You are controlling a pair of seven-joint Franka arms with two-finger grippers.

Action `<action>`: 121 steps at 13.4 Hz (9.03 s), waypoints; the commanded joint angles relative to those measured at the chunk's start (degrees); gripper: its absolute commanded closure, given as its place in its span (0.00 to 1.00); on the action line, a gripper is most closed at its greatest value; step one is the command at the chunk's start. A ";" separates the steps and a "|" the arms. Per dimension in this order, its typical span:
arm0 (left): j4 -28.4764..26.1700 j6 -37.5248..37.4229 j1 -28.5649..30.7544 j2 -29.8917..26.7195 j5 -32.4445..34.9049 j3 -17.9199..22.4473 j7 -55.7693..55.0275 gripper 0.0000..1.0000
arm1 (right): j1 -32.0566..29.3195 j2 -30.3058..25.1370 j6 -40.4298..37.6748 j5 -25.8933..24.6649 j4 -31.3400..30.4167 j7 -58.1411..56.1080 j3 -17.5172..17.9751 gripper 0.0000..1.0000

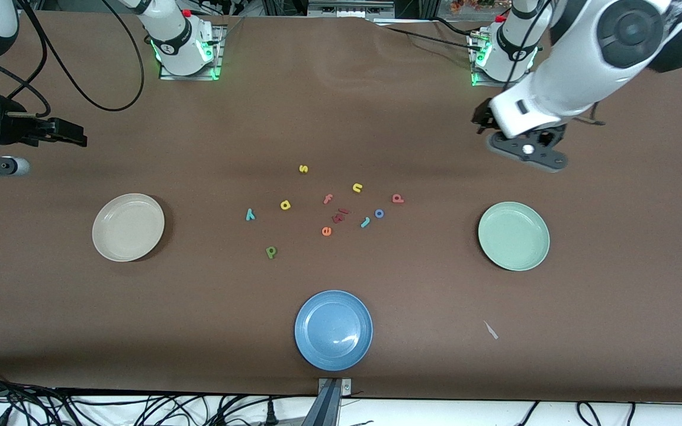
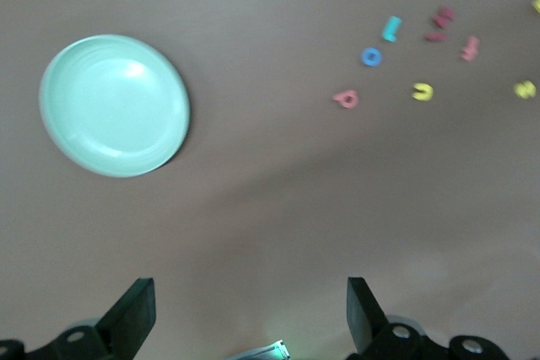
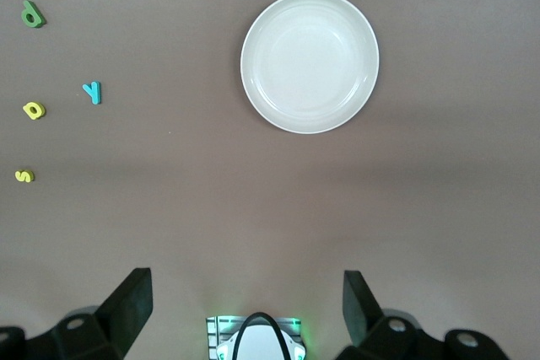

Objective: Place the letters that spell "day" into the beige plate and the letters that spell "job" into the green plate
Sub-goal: 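Reach the left gripper down to the pink letter p, then grasp the pink p with the left gripper while the right gripper reaches the y, then release the pink p onto the green plate while the right gripper grasps the y, then reach the left gripper to the blue o while the right gripper lifts the y, then carry the blue o to the green plate while the right gripper drops the y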

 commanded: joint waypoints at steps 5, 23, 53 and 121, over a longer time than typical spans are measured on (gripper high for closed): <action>5.67 10.15 -4.90 15.27 0.42 0.22 22.56 0.00 | -0.06 0.11 0.16 0.41 0.42 -1.06 -0.20 0.00; -8.22 39.11 -14.30 30.23 12.64 -0.92 34.72 0.27 | 1.61 2.30 1.92 1.12 -0.29 0.08 0.59 0.00; -7.60 28.21 8.10 25.66 21.61 -0.39 51.77 0.97 | 20.60 20.66 58.68 3.23 -23.23 24.87 5.06 0.00; -1.28 23.93 11.51 29.27 23.19 -13.58 0.32 1.00 | 7.15 24.36 39.27 7.71 -15.58 -24.44 -11.72 0.86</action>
